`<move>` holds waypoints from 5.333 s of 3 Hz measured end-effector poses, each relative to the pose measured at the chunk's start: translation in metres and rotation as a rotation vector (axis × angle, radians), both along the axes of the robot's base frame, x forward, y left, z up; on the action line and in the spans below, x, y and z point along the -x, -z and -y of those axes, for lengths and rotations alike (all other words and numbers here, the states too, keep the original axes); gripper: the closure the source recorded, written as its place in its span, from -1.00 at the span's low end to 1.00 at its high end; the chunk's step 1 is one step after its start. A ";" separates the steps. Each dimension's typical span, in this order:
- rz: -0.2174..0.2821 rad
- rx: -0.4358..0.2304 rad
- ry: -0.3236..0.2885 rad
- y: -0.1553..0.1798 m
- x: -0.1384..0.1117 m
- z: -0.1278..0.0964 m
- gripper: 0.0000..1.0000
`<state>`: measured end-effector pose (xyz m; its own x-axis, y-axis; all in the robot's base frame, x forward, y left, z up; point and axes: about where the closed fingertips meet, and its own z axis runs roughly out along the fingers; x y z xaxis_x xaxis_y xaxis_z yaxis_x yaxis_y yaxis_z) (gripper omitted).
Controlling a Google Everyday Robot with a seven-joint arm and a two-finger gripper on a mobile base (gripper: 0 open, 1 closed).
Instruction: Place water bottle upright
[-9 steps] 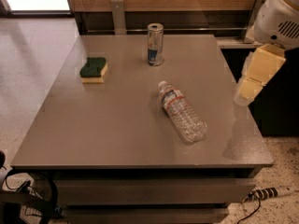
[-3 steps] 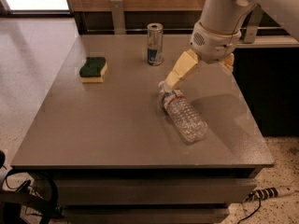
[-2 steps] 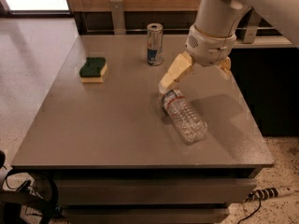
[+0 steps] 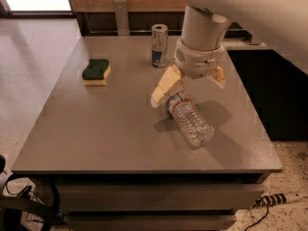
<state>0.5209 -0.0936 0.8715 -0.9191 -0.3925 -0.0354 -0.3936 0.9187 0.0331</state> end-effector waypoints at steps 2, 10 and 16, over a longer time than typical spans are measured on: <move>0.036 0.028 -0.076 0.030 0.004 -0.006 -0.97; 0.438 -0.124 -0.158 -0.046 -0.020 0.054 1.00; 0.955 -0.532 -0.383 -0.114 -0.017 0.037 1.00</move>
Offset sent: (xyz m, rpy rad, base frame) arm -0.0084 0.0019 -0.0410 -0.0330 -0.0475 0.1033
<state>0.5383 -0.1302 0.9859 -0.2537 -0.3660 -0.8954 -0.7162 0.6932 -0.0804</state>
